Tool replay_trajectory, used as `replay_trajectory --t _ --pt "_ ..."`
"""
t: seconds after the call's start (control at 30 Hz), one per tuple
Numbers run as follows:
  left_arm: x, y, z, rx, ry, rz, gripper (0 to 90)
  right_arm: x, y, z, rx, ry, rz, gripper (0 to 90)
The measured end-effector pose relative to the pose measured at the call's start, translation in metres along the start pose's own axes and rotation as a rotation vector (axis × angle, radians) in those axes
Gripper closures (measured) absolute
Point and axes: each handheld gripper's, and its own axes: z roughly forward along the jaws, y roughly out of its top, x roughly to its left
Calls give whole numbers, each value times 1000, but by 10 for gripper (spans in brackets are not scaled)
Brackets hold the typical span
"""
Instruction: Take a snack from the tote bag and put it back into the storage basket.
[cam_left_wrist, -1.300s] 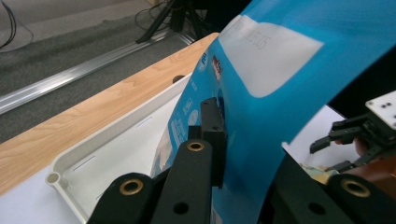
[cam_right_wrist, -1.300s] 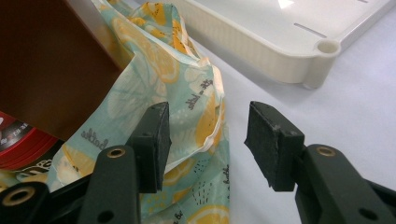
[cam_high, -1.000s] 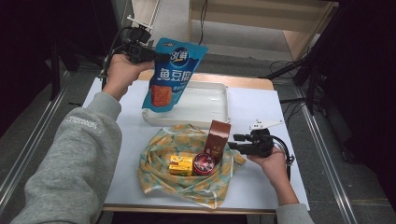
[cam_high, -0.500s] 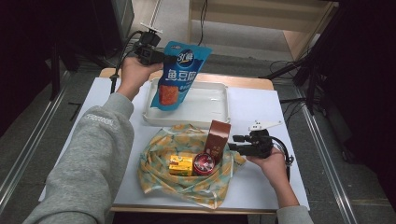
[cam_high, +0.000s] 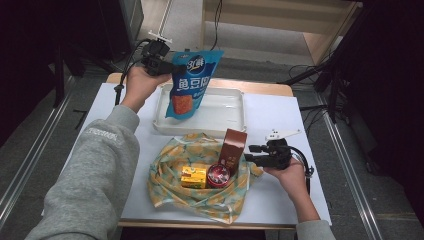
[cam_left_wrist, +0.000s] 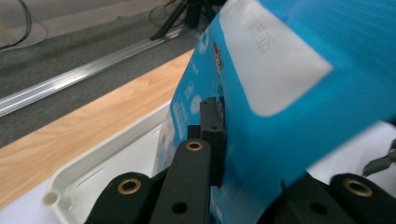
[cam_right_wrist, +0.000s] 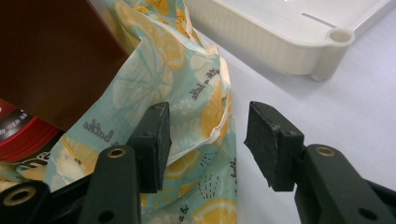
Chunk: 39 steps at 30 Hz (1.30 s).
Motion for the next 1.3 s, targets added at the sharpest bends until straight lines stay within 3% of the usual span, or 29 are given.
replay_trajectory --t 0.1,0.27,0.7,0.87,1.03,1.17,1.3 --pt "4 -6 -2 -18 -10 -19 895 0 0 0 3 1 -4 509" --pt "4 -13 -1 3 10 -5 892 0 1 2 5 3 -3 512" --pt "2 -20 5 7 -18 -8 869 1 1 3 6 6 -6 514" --pt "0 -22 4 26 -9 0 783 1 1 2 6 5 -2 514" --pt "0 -27 2 16 -20 -33 629 1 1 2 7 7 -4 514" --pt "0 -35 1 40 2 -27 579 1 0 2 9 6 -4 514" --pt "2 -44 -2 29 -12 -52 566 1 0 2 10 7 -8 514"
